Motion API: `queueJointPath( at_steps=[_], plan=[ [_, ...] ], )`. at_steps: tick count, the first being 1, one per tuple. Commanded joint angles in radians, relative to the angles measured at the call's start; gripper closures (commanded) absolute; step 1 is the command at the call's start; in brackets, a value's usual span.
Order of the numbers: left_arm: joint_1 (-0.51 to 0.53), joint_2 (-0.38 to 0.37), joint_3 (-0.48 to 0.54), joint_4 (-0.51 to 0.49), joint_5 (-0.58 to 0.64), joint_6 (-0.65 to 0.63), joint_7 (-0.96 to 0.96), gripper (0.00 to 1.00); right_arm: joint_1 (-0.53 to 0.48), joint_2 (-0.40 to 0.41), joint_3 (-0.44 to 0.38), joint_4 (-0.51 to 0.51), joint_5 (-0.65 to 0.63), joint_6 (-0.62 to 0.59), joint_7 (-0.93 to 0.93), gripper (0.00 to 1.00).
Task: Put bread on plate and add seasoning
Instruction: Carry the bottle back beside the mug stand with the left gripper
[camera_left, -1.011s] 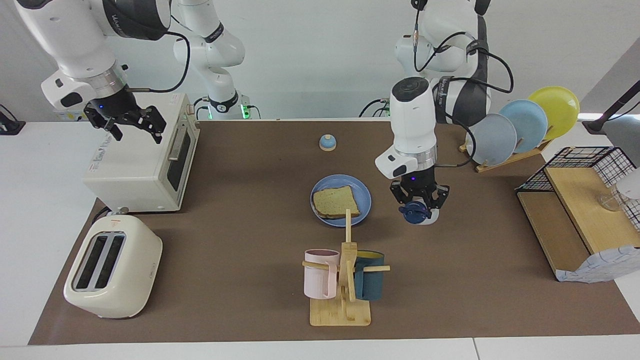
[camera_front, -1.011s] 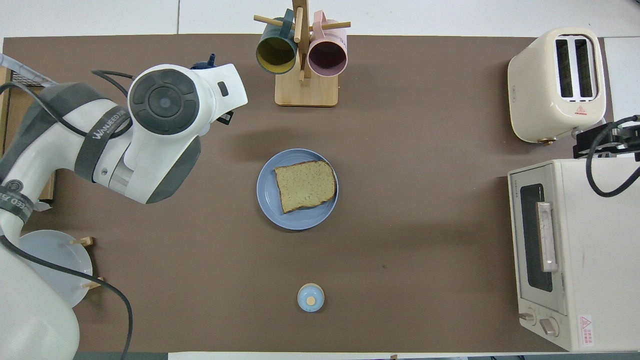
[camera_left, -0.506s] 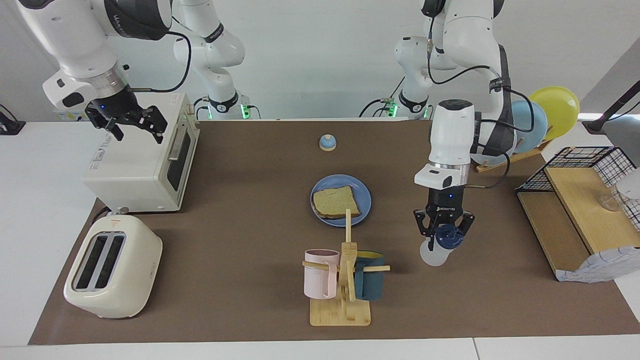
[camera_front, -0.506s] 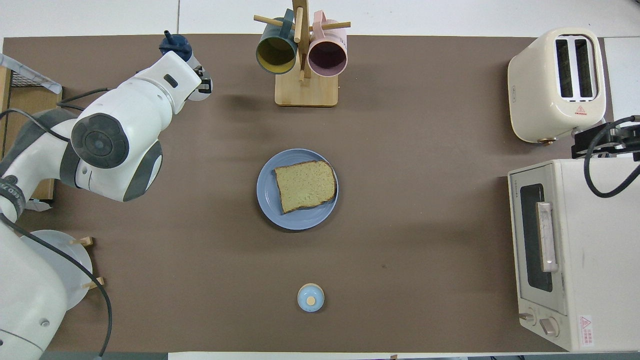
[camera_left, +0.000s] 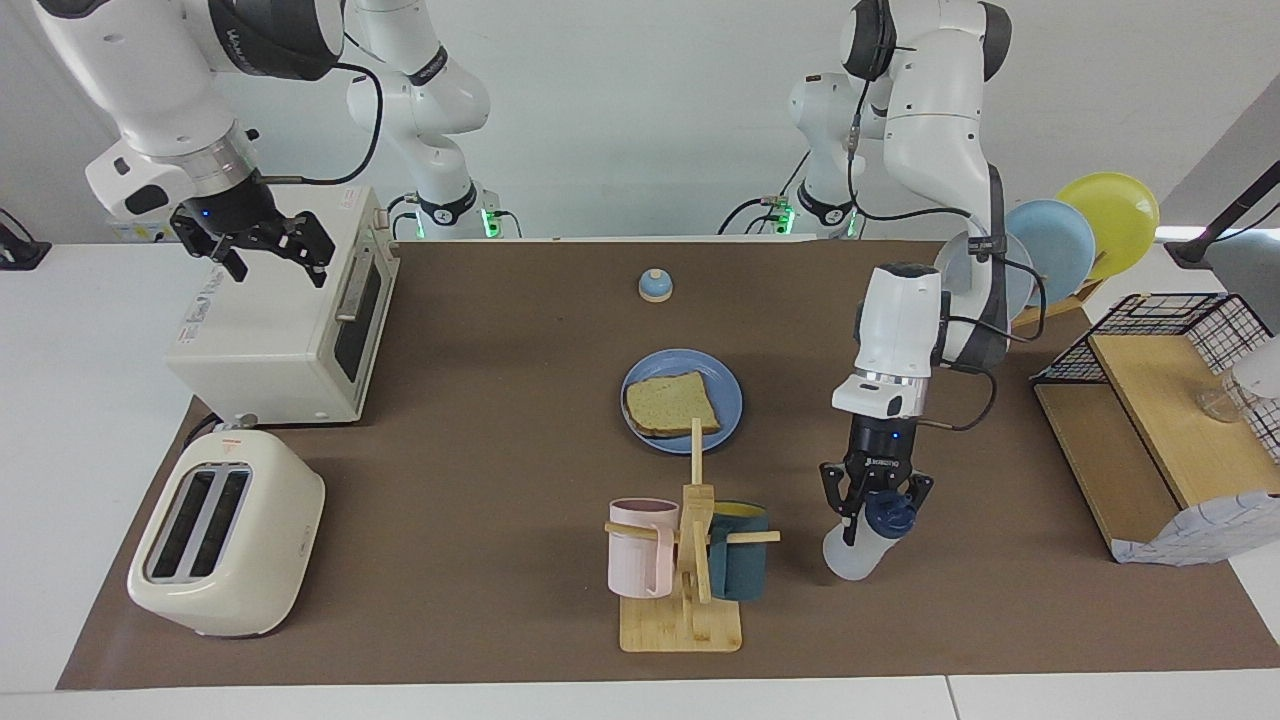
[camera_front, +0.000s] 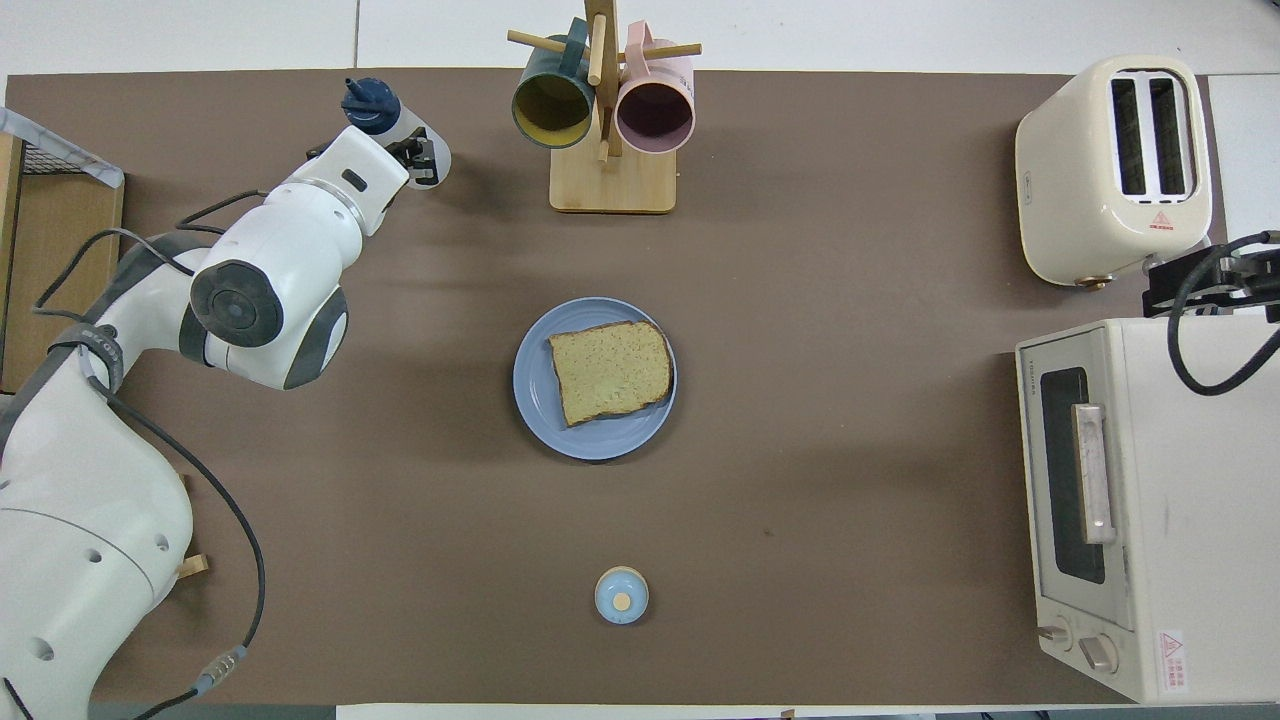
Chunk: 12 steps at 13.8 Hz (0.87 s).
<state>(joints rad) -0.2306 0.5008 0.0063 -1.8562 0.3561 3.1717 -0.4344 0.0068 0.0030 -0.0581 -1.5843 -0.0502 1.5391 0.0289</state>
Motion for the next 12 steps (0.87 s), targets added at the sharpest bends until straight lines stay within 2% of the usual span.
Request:
queueJointPath(
  at_steps=[1,3,9,12],
  plan=[
    [0.002,0.051,-0.003,0.042,-0.002,0.025,0.006,1.00,-0.008,-0.012,0.006,-0.014,-0.002,0.015,-0.030,0.00],
    [0.004,0.073,-0.002,0.038,0.001,0.071,0.011,1.00,-0.007,-0.014,0.006,-0.017,-0.002,0.015,-0.030,0.00],
    [0.005,0.073,0.001,0.025,0.007,0.057,0.071,1.00,-0.008,-0.015,0.006,-0.017,-0.002,0.015,-0.038,0.00],
    [0.005,0.073,0.003,0.017,0.007,0.051,0.083,0.86,-0.008,-0.015,0.006,-0.020,0.000,0.015,-0.038,0.00]
  ],
)
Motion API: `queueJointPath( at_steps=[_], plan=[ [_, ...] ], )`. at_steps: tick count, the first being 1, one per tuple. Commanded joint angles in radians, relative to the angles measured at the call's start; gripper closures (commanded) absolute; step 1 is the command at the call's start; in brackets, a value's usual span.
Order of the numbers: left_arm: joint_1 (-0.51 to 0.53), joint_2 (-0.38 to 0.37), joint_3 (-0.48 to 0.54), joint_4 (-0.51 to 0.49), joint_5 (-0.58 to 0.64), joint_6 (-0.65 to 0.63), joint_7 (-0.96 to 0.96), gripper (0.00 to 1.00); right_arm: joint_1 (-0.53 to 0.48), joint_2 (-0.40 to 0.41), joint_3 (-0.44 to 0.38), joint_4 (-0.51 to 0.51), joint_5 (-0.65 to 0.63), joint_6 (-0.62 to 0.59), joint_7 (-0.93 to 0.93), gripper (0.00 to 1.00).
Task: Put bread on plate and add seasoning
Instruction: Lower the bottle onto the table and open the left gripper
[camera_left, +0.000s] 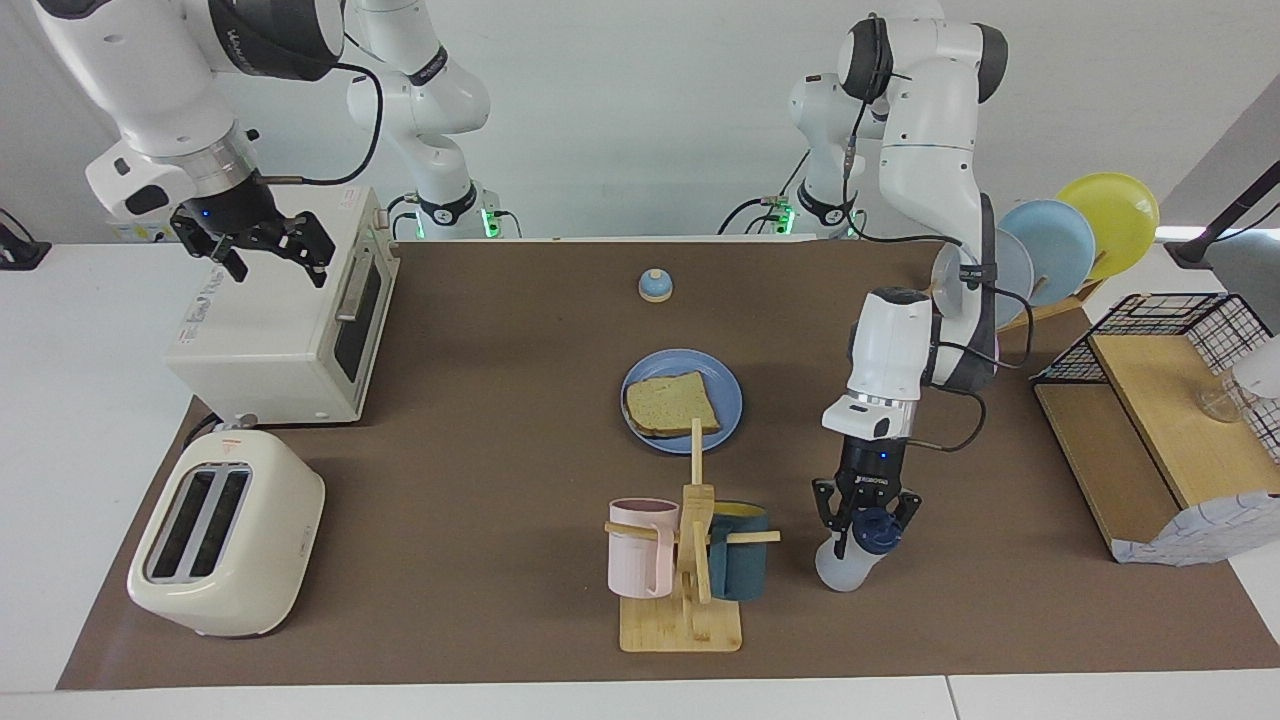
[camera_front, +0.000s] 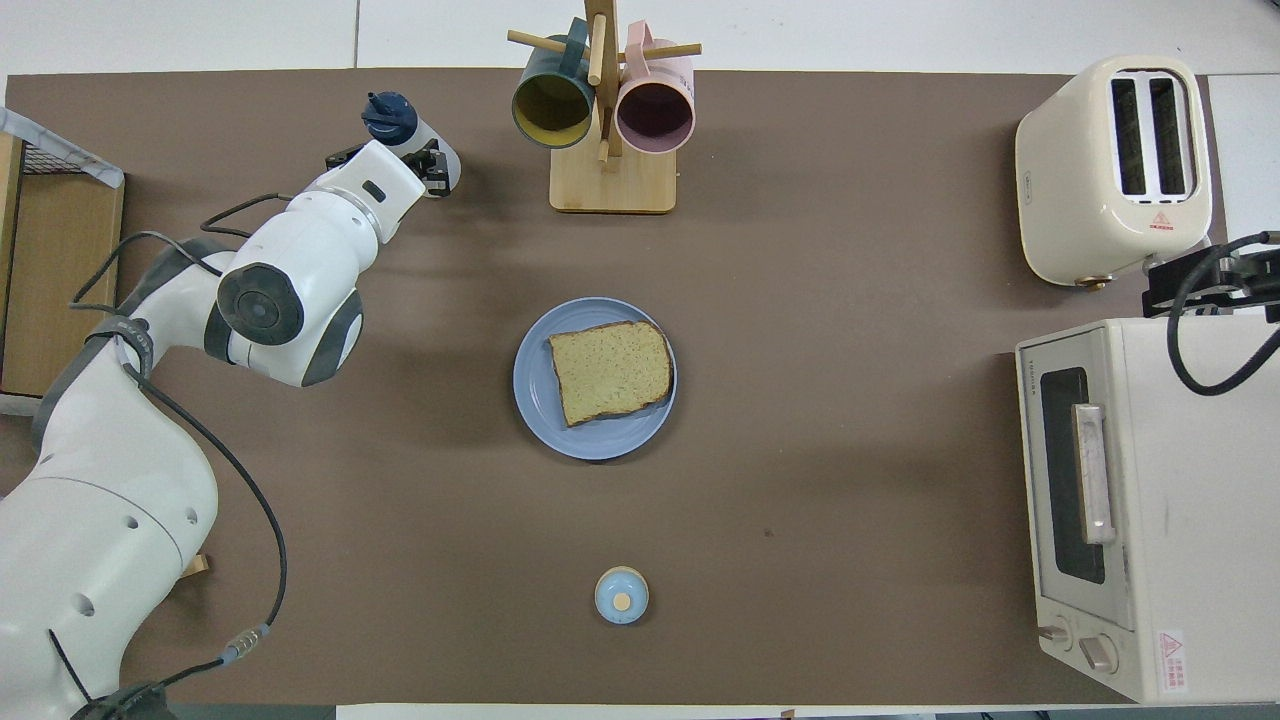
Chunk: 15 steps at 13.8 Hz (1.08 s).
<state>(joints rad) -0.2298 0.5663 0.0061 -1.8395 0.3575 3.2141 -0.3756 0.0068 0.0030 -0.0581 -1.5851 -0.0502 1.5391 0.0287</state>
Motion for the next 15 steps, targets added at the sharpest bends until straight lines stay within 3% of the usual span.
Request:
queueJointPath(
  at_steps=[1,2,5,7,13,15],
  plan=[
    [0.004,0.007,0.003,-0.001,0.006,0.009,0.024,0.82,-0.008,-0.017,0.006,-0.021,-0.002,0.015,-0.036,0.00],
    [0.004,0.007,0.003,-0.003,0.006,0.009,0.024,0.76,-0.008,-0.017,0.006,-0.021,-0.002,0.015,-0.038,0.00],
    [0.004,0.007,0.002,-0.007,0.006,0.004,0.024,0.40,-0.008,-0.017,0.006,-0.021,0.000,0.015,-0.036,0.00],
    [0.006,0.007,0.002,-0.007,0.006,0.004,0.021,0.01,-0.008,-0.017,0.006,-0.021,-0.002,0.013,-0.036,0.00],
    [0.009,0.000,0.002,-0.027,0.006,0.004,0.010,0.00,-0.010,-0.017,0.006,-0.019,-0.002,0.013,-0.038,0.00],
    [0.026,-0.047,0.002,-0.076,0.006,0.000,0.014,0.00,-0.010,-0.017,0.006,-0.021,0.000,0.015,-0.038,0.00]
  ],
)
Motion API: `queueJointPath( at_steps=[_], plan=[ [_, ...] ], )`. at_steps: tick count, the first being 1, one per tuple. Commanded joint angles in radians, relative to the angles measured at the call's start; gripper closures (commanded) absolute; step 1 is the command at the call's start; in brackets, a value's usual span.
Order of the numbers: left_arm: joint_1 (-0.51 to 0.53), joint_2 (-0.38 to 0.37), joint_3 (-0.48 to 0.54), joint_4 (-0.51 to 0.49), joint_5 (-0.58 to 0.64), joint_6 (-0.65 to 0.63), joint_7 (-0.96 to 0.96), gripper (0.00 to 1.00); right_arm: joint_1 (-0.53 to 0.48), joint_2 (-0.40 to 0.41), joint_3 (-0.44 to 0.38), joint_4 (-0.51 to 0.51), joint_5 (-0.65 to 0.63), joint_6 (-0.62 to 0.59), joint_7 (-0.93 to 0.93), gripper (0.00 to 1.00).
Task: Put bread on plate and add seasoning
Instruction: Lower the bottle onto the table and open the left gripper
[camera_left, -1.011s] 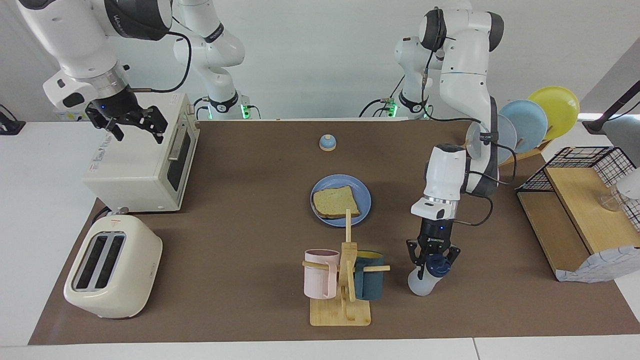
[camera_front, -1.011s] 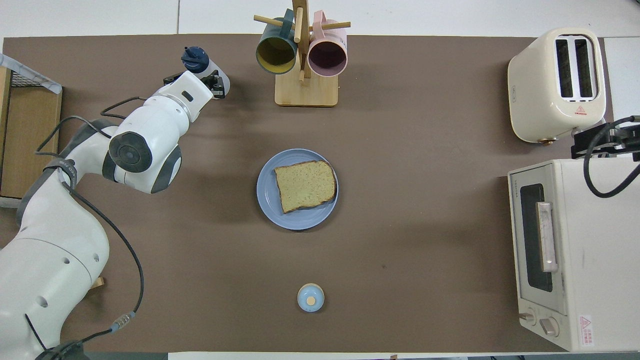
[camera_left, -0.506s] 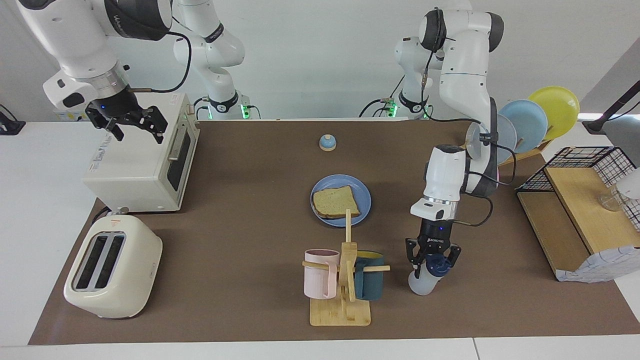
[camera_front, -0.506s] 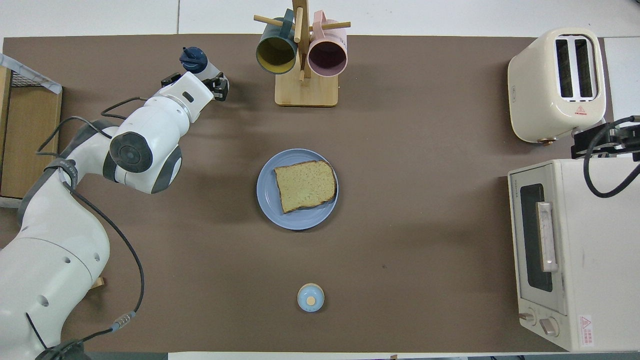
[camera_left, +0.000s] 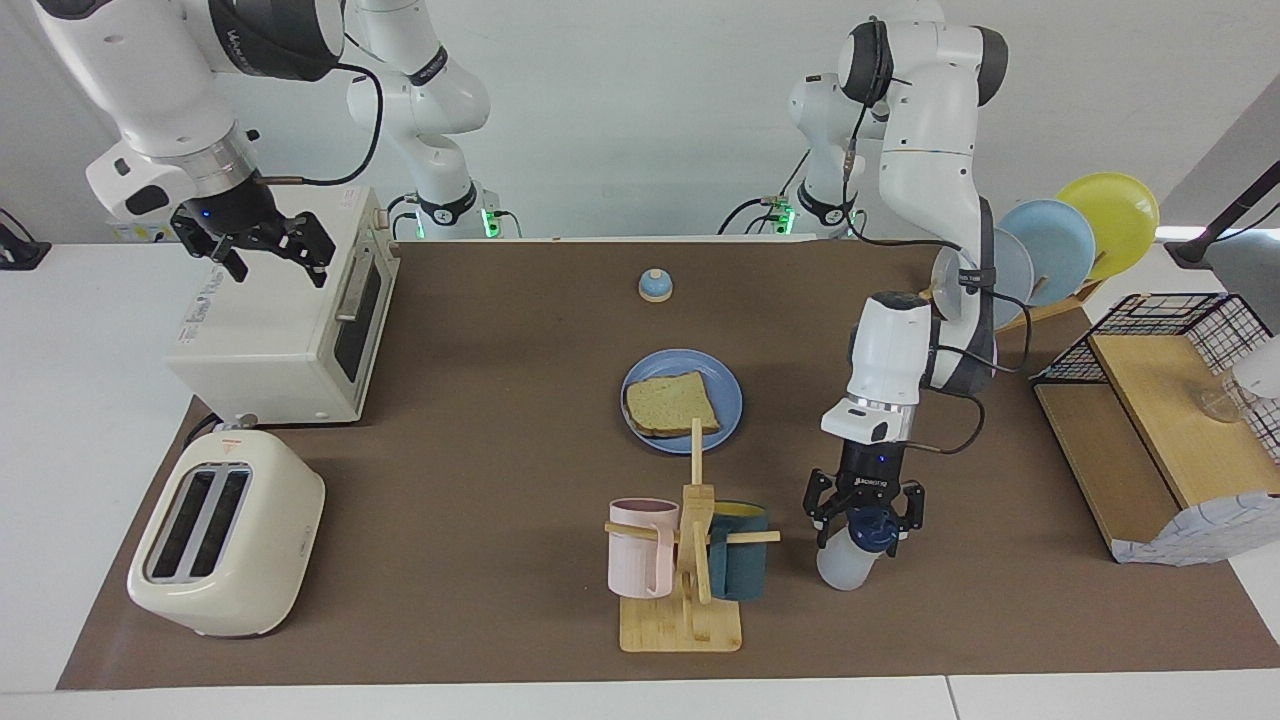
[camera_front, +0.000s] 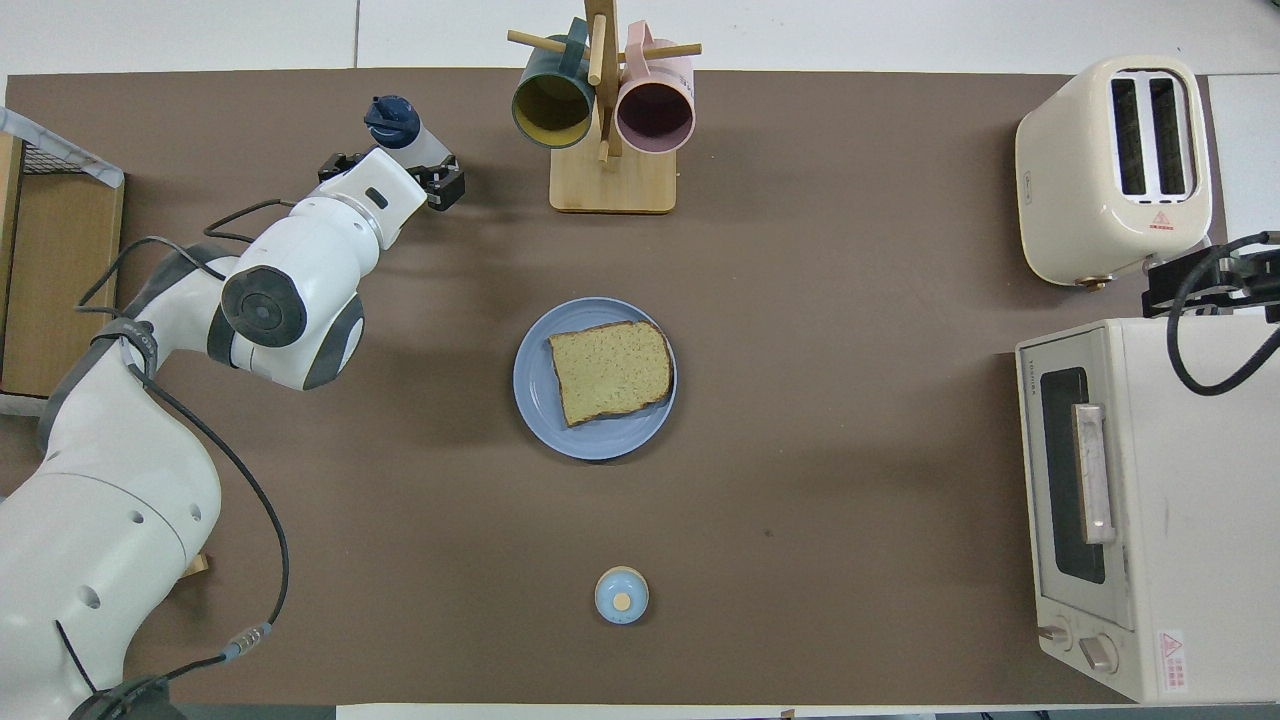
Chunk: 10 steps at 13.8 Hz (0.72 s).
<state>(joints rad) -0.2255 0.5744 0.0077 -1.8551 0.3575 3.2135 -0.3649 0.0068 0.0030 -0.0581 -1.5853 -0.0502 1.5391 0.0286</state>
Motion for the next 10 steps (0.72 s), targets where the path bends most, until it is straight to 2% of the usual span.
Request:
queueJointPath(
  at_steps=[1,5,8,10],
  plan=[
    [0.026,-0.091,0.000,-0.097,0.006,-0.027,0.012,0.00,-0.008,-0.017,0.006,-0.021,0.000,0.015,-0.038,0.00],
    [0.014,-0.257,-0.009,-0.186,0.006,-0.242,0.014,0.00,-0.007,-0.017,0.006,-0.021,-0.002,0.013,-0.032,0.00],
    [-0.008,-0.329,-0.014,-0.180,0.005,-0.415,0.014,0.00,-0.008,-0.017,0.006,-0.019,-0.002,0.013,-0.038,0.00],
    [-0.008,-0.393,-0.035,-0.165,-0.006,-0.577,0.015,0.00,-0.008,-0.017,0.006,-0.021,-0.002,0.013,-0.036,0.00]
  ],
)
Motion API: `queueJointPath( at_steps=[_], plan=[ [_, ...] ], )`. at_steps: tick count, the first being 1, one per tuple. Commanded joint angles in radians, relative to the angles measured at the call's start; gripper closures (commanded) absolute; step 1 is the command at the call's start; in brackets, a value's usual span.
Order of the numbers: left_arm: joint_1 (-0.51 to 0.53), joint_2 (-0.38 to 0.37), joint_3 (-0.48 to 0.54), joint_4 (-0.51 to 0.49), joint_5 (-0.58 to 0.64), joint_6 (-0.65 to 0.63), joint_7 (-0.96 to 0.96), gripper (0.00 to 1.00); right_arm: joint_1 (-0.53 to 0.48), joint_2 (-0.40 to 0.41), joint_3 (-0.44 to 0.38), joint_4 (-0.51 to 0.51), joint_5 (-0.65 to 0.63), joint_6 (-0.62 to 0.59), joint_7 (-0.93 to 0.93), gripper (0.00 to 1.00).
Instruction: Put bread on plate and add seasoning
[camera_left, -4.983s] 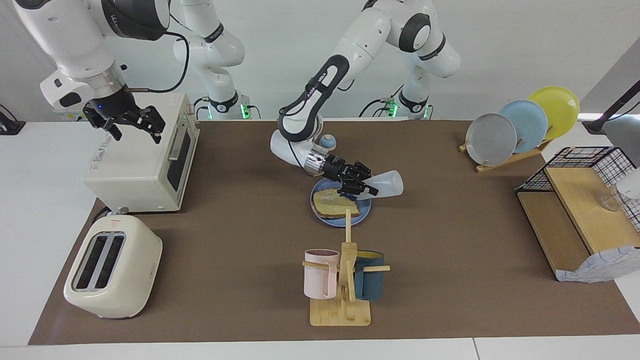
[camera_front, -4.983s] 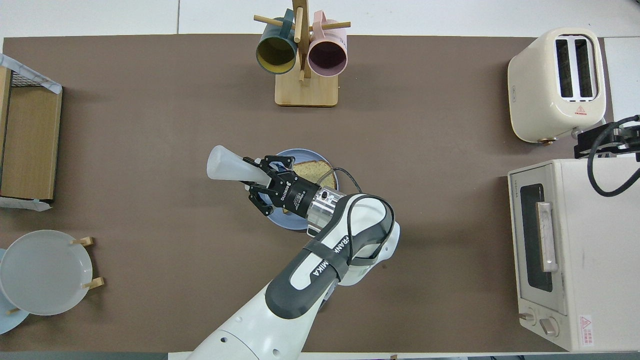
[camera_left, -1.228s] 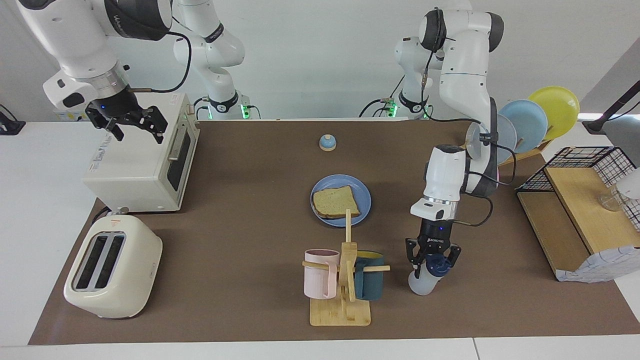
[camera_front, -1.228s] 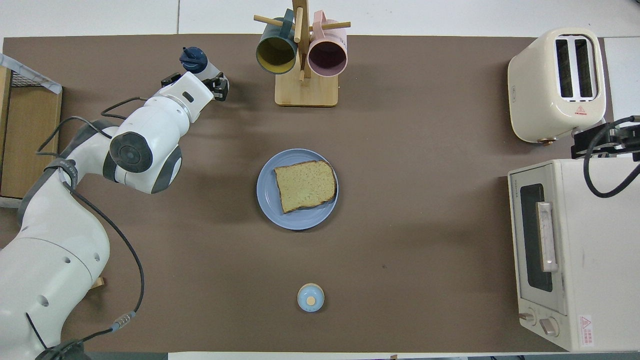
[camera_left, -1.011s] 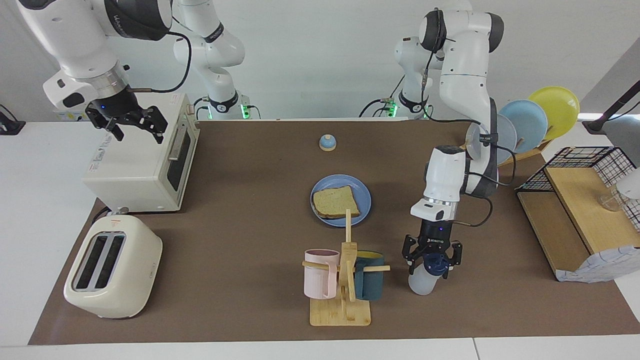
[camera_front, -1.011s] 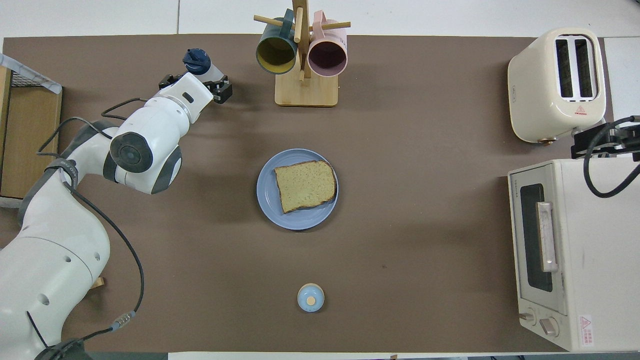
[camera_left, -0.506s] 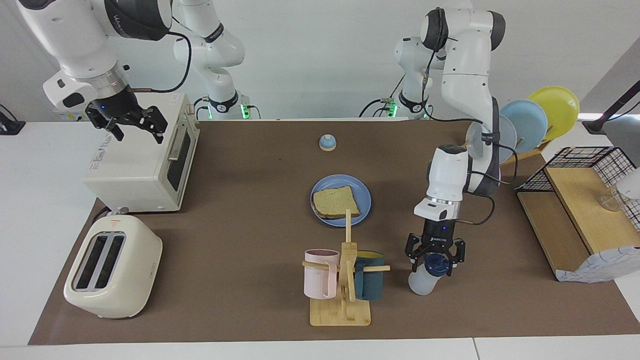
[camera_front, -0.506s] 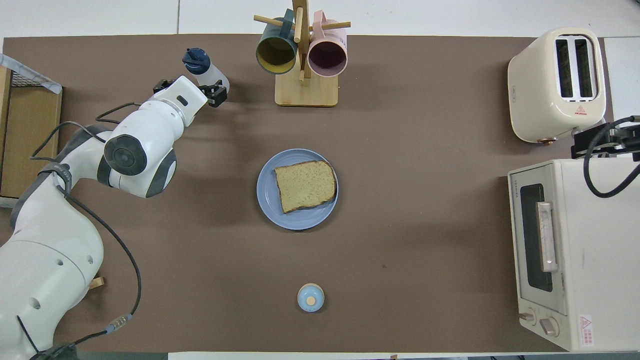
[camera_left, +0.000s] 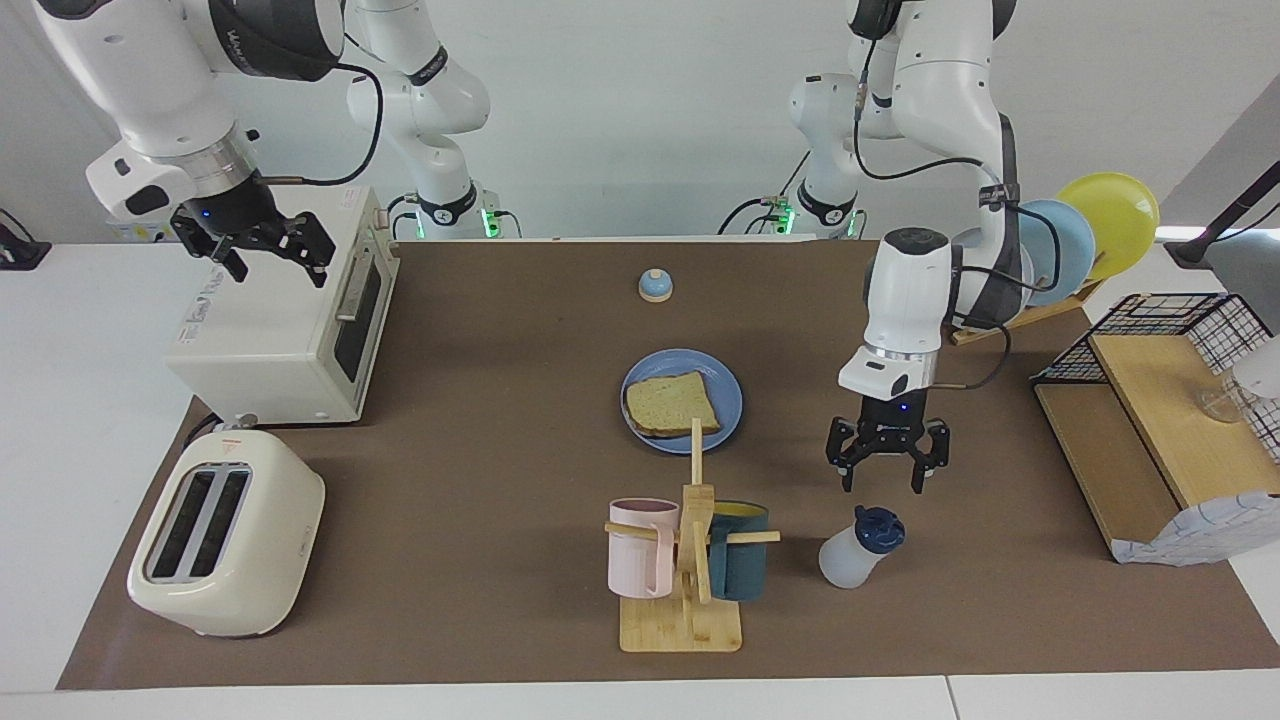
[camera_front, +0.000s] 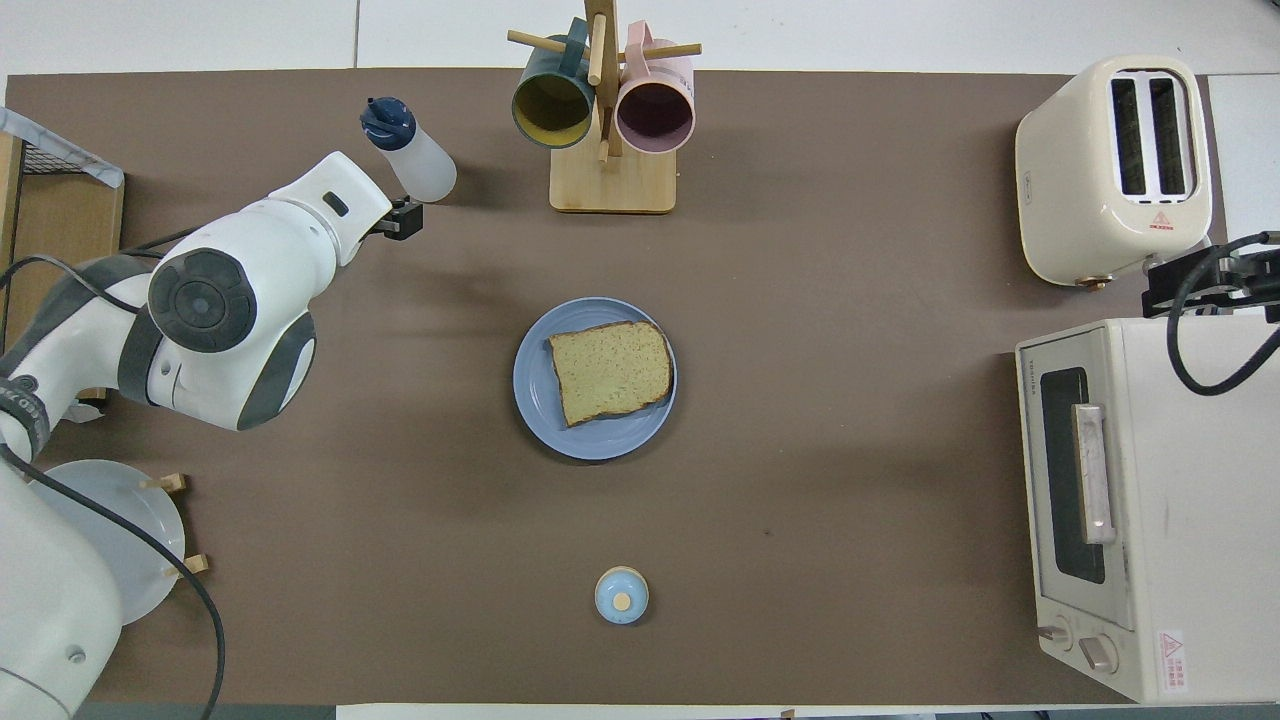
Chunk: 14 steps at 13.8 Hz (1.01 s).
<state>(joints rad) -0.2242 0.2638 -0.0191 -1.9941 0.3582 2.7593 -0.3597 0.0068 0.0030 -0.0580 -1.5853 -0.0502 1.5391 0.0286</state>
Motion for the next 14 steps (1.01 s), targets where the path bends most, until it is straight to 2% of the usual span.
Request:
queueJointPath(
  at_steps=[1,3,5,7,9,14],
  plan=[
    [-0.009,-0.110,-0.012,-0.006,-0.010,-0.211,0.010,0.00,-0.008,-0.017,0.006,-0.021,-0.002,0.013,-0.038,0.00],
    [-0.014,-0.153,-0.021,0.035,-0.069,-0.341,0.019,0.00,-0.008,-0.017,0.006,-0.021,-0.002,0.010,-0.036,0.00],
    [-0.012,-0.179,-0.021,0.122,-0.108,-0.507,0.054,0.00,-0.010,-0.017,0.006,-0.018,-0.002,0.013,-0.038,0.00],
    [-0.003,-0.204,-0.015,0.237,-0.198,-0.709,0.173,0.00,-0.008,-0.017,0.006,-0.019,-0.002,0.013,-0.035,0.00],
    [0.005,-0.228,-0.002,0.309,-0.234,-0.850,0.255,0.00,-0.008,-0.015,0.006,-0.013,-0.002,0.013,-0.035,0.00],
    [0.097,-0.350,-0.008,0.308,-0.254,-1.061,0.401,0.00,-0.010,-0.015,0.006,-0.018,0.000,0.029,-0.024,0.00]
  ],
)
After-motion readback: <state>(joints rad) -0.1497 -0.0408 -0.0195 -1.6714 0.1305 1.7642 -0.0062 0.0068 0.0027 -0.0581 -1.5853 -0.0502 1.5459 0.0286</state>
